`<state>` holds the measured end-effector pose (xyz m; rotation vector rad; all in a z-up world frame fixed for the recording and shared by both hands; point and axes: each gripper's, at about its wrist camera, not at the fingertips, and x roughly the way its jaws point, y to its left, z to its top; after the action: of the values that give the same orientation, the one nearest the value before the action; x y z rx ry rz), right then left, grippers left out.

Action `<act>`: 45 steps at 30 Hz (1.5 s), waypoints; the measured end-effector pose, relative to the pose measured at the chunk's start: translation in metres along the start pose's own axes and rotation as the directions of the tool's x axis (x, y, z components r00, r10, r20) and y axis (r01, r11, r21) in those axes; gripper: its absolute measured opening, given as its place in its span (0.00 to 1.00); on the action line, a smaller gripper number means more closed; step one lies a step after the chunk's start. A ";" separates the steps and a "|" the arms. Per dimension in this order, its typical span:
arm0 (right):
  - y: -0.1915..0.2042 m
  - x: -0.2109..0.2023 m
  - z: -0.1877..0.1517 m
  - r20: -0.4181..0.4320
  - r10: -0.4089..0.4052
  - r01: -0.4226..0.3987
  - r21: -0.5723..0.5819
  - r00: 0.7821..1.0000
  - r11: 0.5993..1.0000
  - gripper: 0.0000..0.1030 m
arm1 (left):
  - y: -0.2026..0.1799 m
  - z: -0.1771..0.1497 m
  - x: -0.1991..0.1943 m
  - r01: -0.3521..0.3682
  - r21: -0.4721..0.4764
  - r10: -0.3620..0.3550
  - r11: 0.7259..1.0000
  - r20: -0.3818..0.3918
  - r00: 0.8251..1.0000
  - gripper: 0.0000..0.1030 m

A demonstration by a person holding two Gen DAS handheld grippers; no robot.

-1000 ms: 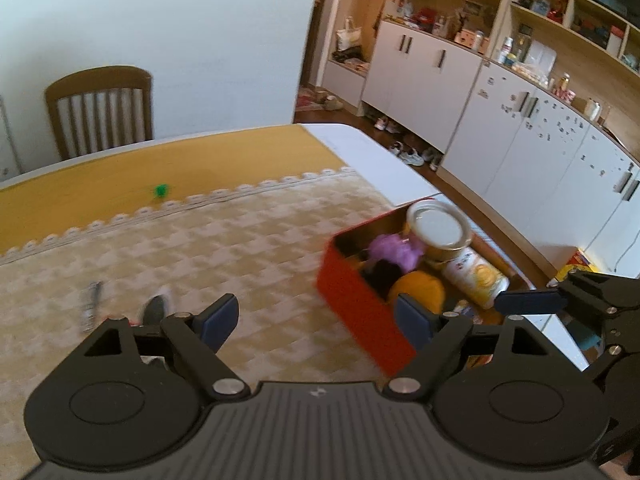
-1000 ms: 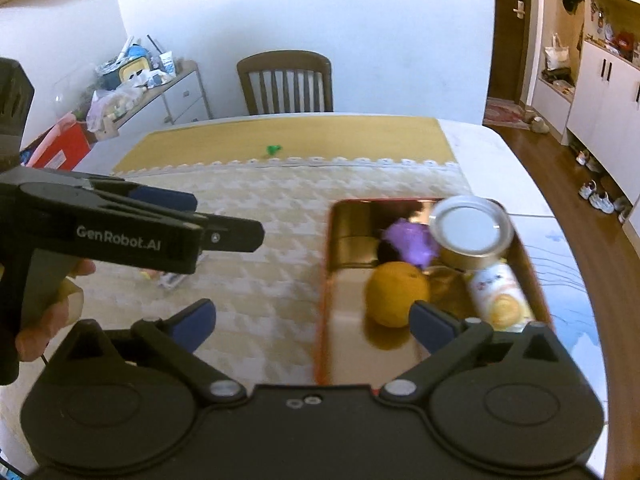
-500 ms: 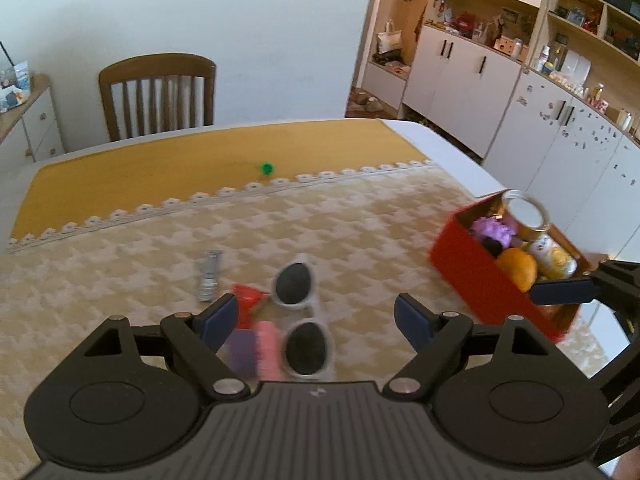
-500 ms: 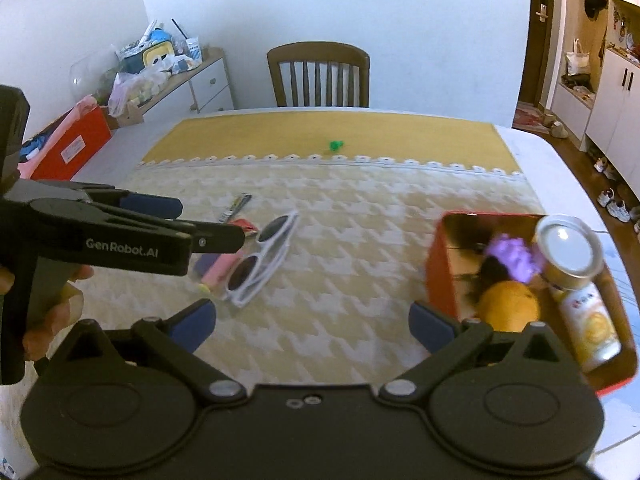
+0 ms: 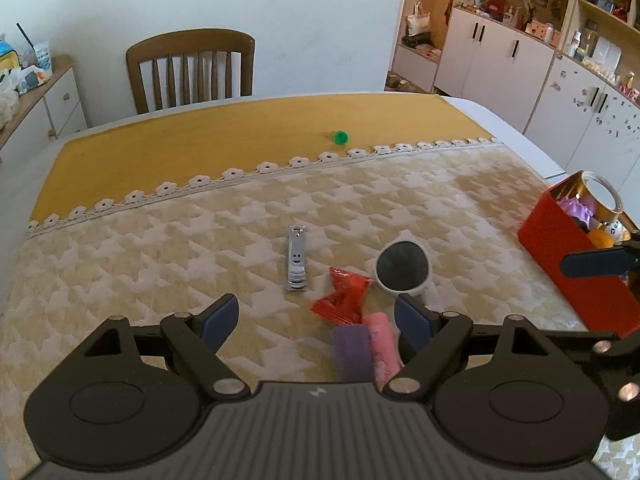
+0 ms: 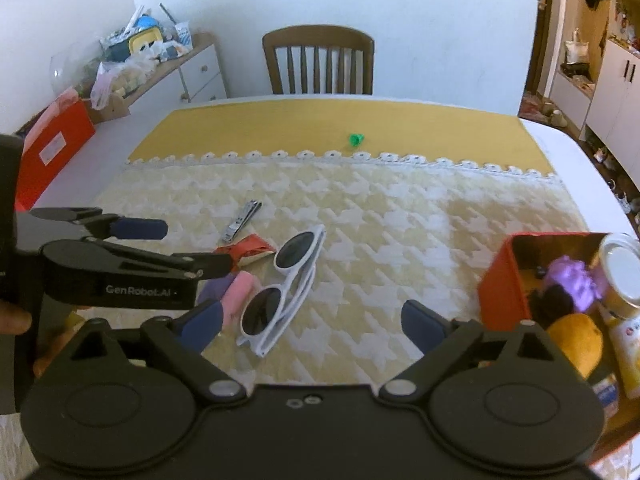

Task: Organize rigid objects
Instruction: 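Grasp the red wrapper with the left tool while the right tool grasps the white sunglasses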

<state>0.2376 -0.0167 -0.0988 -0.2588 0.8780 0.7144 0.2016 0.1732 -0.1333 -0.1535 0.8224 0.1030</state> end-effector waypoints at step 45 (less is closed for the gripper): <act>0.029 0.057 -0.006 -0.065 -0.002 -0.008 -0.151 0.998 0.988 0.35 | -0.016 -0.002 0.038 0.019 0.115 -0.022 0.993 0.024 0.999 0.26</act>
<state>0.2392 0.0283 -0.1449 -0.4179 0.8873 0.7804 0.2281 0.1583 -0.1607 -0.0527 0.7989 0.0381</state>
